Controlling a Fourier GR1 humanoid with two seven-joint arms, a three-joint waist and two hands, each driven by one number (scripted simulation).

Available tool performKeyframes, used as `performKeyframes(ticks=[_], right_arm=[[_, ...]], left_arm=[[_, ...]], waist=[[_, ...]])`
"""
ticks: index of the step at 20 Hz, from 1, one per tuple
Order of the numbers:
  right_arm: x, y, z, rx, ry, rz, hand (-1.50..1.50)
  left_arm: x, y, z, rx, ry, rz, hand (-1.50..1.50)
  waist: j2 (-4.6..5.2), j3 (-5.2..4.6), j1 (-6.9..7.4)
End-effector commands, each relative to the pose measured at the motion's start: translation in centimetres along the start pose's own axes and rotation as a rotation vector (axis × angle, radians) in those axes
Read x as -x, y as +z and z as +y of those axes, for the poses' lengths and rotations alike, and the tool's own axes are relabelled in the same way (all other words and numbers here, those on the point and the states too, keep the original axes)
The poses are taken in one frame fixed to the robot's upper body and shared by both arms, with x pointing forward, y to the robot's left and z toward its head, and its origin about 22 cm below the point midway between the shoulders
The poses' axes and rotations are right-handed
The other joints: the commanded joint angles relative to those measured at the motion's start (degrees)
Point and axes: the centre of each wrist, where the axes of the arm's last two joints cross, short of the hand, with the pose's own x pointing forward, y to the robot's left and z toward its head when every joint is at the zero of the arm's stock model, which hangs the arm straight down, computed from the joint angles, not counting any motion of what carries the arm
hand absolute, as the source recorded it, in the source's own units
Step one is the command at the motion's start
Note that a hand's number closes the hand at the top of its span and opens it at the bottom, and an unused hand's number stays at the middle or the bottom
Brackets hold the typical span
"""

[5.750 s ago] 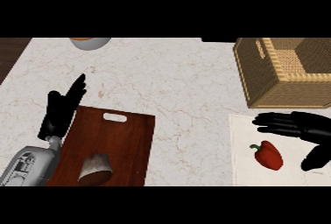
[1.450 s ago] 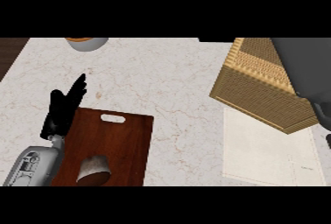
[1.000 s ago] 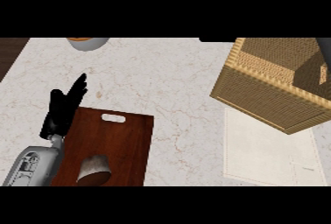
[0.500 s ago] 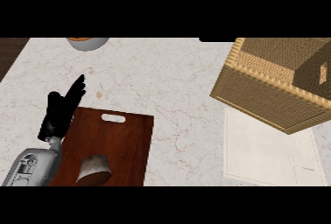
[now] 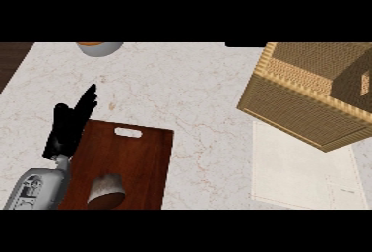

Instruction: Pick the bell pepper from the placemat and place it in the basket

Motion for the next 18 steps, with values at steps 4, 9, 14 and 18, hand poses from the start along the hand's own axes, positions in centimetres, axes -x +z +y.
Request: performKeyframes(ticks=[4, 9, 14, 18], right_arm=[[3.1, -0.3, 4.1, -0.098, -0.108, 0.045, 1.5], [3.2, -0.3, 5.3, -0.116, -0.269, 0.115, -1.5], [5.8, 0.2, 7.2, -0.017, -0.337, 0.047, -1.5], [5.9, 0.0, 6.5, 0.127, -0.454, 0.075, -1.5]], left_arm=[[0.7, -0.6, 0.9, -0.009, 0.008, 0.005, 0.0], [1.5, -0.1, -0.4, 0.013, 0.003, 0.004, 0.0], [0.0, -1.6, 0.4, 0.0, 0.011, -0.002, 0.0], [0.4, -1.0, 0.2, -0.007, -0.007, -0.008, 0.0]], waist=[[0.31, 0.01, 0.41], [0.36, 0.02, 0.81], [0.12, 0.02, -0.23], [0.23, 0.04, 0.16]])
